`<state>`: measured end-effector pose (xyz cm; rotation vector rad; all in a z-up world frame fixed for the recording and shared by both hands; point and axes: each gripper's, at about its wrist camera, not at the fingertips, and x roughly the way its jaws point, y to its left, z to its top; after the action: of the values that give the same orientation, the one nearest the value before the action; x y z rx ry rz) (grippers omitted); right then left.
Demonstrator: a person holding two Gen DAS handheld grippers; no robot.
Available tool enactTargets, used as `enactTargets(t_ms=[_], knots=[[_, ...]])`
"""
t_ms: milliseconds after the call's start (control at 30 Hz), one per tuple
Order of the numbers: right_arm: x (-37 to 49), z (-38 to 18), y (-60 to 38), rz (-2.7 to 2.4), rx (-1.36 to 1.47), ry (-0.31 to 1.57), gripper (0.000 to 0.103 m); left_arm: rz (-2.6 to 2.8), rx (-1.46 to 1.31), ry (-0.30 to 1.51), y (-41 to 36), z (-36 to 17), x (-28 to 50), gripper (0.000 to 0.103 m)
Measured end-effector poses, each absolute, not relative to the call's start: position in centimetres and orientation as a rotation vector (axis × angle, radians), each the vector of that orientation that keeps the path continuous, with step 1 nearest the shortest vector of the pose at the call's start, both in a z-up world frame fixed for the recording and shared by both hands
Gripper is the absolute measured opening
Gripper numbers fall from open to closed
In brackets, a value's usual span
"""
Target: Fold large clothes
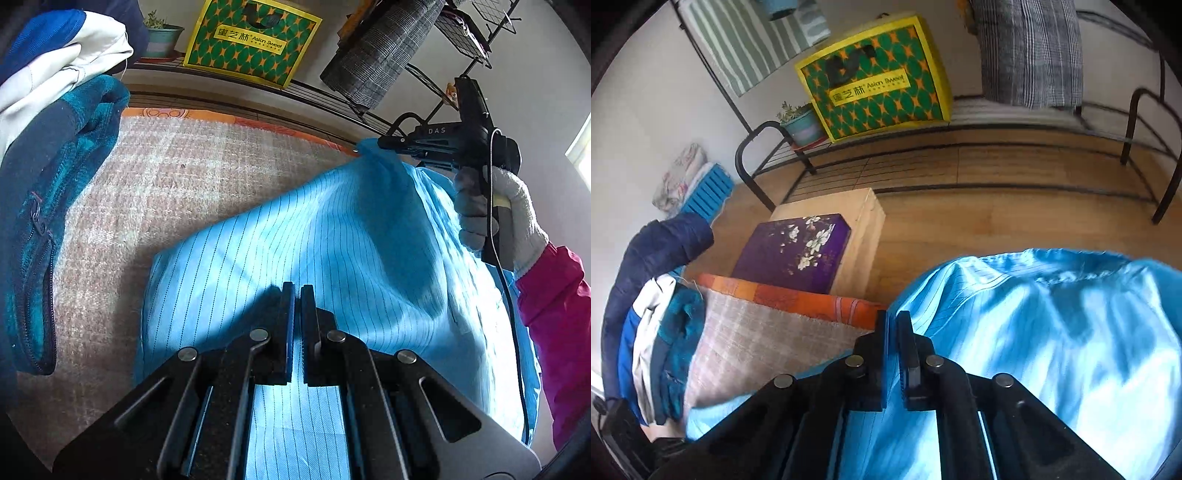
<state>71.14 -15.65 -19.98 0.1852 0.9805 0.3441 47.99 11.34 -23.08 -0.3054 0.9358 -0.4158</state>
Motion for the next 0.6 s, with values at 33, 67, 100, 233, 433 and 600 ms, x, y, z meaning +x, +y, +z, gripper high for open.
enactTargets(t_ms=[33,67,100,233,433,600], knots=[[70.8,-19.6,-16.1,0.338,0.196,0.961,0.0,-0.416,-0.307,0.936,11.3,-23.1,48.1,0.0],[70.4,-19.4,-16.7,0.327,0.209,0.945,0.0,-0.417,-0.309,0.936,11.3,-23.1,48.1,0.0],[70.2,-19.3,-17.4,0.32,0.235,0.931,0.0,-0.417,-0.311,0.936,11.3,-23.1,48.0,0.0],[70.2,-21.3,-20.9,0.225,0.331,0.961,0.0,-0.411,-0.298,0.93,11.1,-23.1,47.9,0.0],[71.5,-22.0,-22.8,0.287,0.479,0.97,0.041,-0.411,-0.303,0.928,11.0,-23.1,47.7,0.0],[74.1,-22.1,-22.2,0.261,0.438,0.983,0.042,-0.408,-0.299,0.925,11.0,-23.1,47.5,0.0]])
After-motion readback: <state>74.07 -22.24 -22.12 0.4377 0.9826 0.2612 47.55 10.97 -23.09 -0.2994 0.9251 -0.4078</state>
